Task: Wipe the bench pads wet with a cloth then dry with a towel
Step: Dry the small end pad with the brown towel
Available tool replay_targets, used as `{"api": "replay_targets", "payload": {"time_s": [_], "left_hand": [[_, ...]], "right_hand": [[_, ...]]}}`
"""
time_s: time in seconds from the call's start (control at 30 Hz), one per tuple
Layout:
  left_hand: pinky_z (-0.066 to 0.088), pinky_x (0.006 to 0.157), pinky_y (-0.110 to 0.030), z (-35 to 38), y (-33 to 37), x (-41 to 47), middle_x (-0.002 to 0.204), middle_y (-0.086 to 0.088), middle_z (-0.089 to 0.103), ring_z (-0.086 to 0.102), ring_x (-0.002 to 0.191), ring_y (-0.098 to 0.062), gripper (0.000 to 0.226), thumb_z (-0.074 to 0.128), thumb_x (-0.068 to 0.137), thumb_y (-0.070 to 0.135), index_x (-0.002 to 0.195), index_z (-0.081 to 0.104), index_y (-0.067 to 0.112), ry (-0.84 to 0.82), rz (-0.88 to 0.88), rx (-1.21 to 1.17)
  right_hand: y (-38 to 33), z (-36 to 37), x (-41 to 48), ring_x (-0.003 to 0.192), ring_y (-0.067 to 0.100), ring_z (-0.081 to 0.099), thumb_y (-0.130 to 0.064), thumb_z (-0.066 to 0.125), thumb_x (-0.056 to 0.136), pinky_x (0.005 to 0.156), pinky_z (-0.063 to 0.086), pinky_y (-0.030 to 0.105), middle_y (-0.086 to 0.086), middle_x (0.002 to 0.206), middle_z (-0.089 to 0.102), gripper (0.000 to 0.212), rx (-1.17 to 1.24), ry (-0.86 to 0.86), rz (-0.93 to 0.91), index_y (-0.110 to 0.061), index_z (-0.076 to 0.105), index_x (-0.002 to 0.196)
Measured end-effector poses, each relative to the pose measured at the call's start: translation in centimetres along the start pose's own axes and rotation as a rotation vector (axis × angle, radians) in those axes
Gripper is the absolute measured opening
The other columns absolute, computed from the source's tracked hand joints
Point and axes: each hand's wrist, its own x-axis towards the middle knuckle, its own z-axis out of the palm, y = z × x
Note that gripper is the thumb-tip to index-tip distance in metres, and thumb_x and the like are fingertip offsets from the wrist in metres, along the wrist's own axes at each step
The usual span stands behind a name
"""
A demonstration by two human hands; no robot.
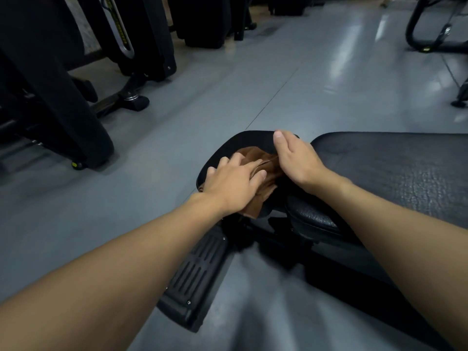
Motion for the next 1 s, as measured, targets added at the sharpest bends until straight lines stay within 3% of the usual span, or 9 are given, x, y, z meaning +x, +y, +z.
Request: {"api": "replay_targets", "payload": {"time_s": [0.13,0.27,0.4,0.5,0.57,0.67,0.77,0.83,1.0], "left_hand": [[0.043,0.1,-0.049,-0.4,-2.4,0.7,0.12,-0.001,0.05,0.047,0.116,-0.029,0.033,0.047,0.1,0.045,0.131,0.058,0.037,0.025,0.078,-0.159],[0.042,0.104,-0.039,-1.0,-4.4,3.2,0.114,-0.006,0.056,0.055,0.115,-0.03,0.034,0.058,0.097,0.031,0.131,0.062,0.031,0.134,0.072,-0.384],[0.04,0.106,-0.037,-2.5,-4.0,6.1,0.117,-0.006,0.056,0.055,0.117,-0.028,0.039,0.061,0.096,0.027,0.135,0.059,0.025,0.187,0.207,-0.495],[0.04,0.107,-0.041,-5.3,-2.7,7.6,0.124,-0.005,0.056,0.054,0.121,-0.028,0.048,0.063,0.093,0.027,0.139,0.052,0.026,0.145,0.3,-0.538],[0.042,0.107,-0.043,-8.1,-2.3,8.2,0.132,-0.001,0.055,0.053,0.124,-0.024,0.063,0.066,0.082,0.037,0.14,0.042,0.034,0.066,0.281,-0.618],[0.045,0.105,-0.038,-13.7,-1.6,8.3,0.134,0.001,0.05,0.052,0.125,-0.019,0.082,0.07,0.066,0.05,0.141,0.036,0.039,-0.125,0.146,-0.813],[0.047,0.076,-0.012,-20.6,0.4,7.8,0.118,0.001,0.058,0.06,0.093,0.005,0.054,0.067,0.087,0.041,0.136,0.051,0.024,-0.262,-0.055,-1.069],[0.041,0.054,-0.015,-25.2,2.1,7.6,0.092,-0.001,0.057,0.054,0.065,-0.004,0.031,0.062,0.093,0.032,0.122,0.058,0.019,-0.373,-0.152,-1.204],[0.019,0.057,-0.03,-38.1,10.2,6.3,0.074,0.001,0.051,0.038,0.059,-0.012,0.022,0.055,0.096,0.037,0.09,0.062,0.018,-0.725,-0.191,-1.295]], "right_hand": [[0.1,0.0,0.1,0.077,0.017,0.048,-0.04,0.025,0.108,0.07,0.025,0.031,-0.011,0.076,0.051,0.039,-0.028,-0.003,0.024,-0.029,0.039,0.073],[-0.1,-0.2,0.5,0.099,0.023,0.053,-0.045,0.03,0.107,0.075,0.028,0.027,-0.004,0.092,0.062,0.037,-0.017,0.001,0.09,-0.023,0.052,0.087],[-2.5,-0.6,2.3,0.099,0.017,0.068,-0.066,0.045,0.095,0.088,0.048,0.031,0.0,0.104,0.074,0.061,0.428,-0.002,0.369,-0.012,0.074,0.096],[-5.6,-1.6,3.8,0.088,0.02,0.074,-0.048,0.067,0.091,0.075,0.058,0.031,0.006,0.098,0.077,0.041,0.665,0.035,0.462,-0.009,0.074,0.105],[-7.9,-2.9,4.3,0.079,0.022,0.072,-0.025,0.071,0.092,0.064,0.06,0.033,0.012,0.098,0.075,0.026,0.726,0.089,0.541,-0.005,0.07,0.109],[-11.0,-5.7,4.4,0.077,0.026,0.07,-0.005,0.063,0.093,0.067,0.062,0.042,0.014,0.092,0.073,0.013,0.779,0.129,0.589,-0.008,0.066,0.105],[-14.7,-9.7,3.2,0.067,0.018,0.066,0.004,0.059,0.089,0.054,0.053,0.028,0.006,0.079,0.069,0.021,0.741,0.23,0.583,-0.017,0.062,0.088],[-18.0,-13.6,1.9,0.06,0.012,0.063,0.008,0.058,0.088,0.052,0.048,0.022,0.001,0.072,0.067,0.026,0.708,0.247,0.56,-0.017,0.062,0.083],[-26.9,-28.4,-1.2,0.071,0.016,0.061,0.01,0.057,0.088,0.065,0.046,0.029,0.0,0.073,0.067,0.031,0.657,0.245,0.518,-0.02,0.065,0.085]]}}
